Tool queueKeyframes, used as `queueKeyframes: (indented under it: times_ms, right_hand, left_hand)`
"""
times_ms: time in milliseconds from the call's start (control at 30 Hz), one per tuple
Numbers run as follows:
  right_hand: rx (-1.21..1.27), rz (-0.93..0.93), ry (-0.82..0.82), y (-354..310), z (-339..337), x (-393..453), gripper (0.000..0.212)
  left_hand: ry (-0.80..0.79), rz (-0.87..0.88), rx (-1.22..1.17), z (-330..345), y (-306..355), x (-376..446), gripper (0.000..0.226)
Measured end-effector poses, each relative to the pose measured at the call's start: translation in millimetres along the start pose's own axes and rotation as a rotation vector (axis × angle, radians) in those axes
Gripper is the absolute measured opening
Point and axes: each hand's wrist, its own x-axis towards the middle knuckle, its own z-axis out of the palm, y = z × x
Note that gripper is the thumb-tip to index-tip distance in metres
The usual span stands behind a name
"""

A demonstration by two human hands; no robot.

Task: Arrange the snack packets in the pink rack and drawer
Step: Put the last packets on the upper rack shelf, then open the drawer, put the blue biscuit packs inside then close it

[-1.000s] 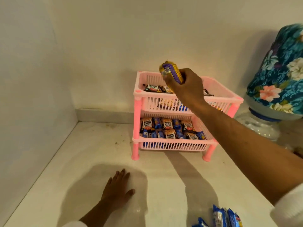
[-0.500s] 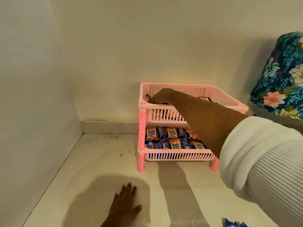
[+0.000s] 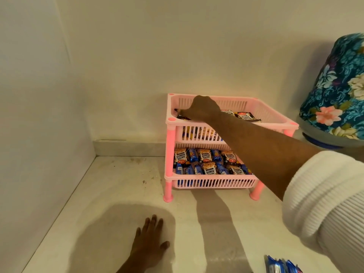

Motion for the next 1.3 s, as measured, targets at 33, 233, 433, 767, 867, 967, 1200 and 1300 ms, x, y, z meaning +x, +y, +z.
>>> queueKeyframes:
  times_ms: [33,233,433,767,867,967,1200,1300]
  right_hand:
    - [-0.019,0.006,0.011,4,-1,-6,0.05]
    - [0.019,-0.084,0.304,42,-13,-65,0.038]
    - [0.15,-0.123,0.463,118,-18,-148,0.024]
    - [0.212,0.167,0.159,291,47,-311,0.02]
    - [0.207,0.27,0.094,345,62,-369,0.019]
    - [0.172,0.354,0.111,394,66,-425,0.009]
    - [0.204,0.915,0.443,450,79,-527,0.046]
    - [0.622,1.24,0.475,460,89,-542,0.058]
  left_hand:
    - [-0.003,-0.003,-0.006,-1,1,0,0.086]
    - [-0.001,-0.028,-0.003,-14,20,-7,0.081]
    - [0.094,0.031,-0.08,-6,79,-16,0.076]
    - [0.075,0.128,-0.248,55,216,-62,0.061]
    - [0.17,0.114,-0.307,72,244,-78,0.05]
    - [0.29,0.089,-0.41,85,263,-93,0.045]
    - [0.365,0.074,-0.477,106,265,-115,0.052]
    - [0.301,0.095,-0.508,116,253,-121,0.051]
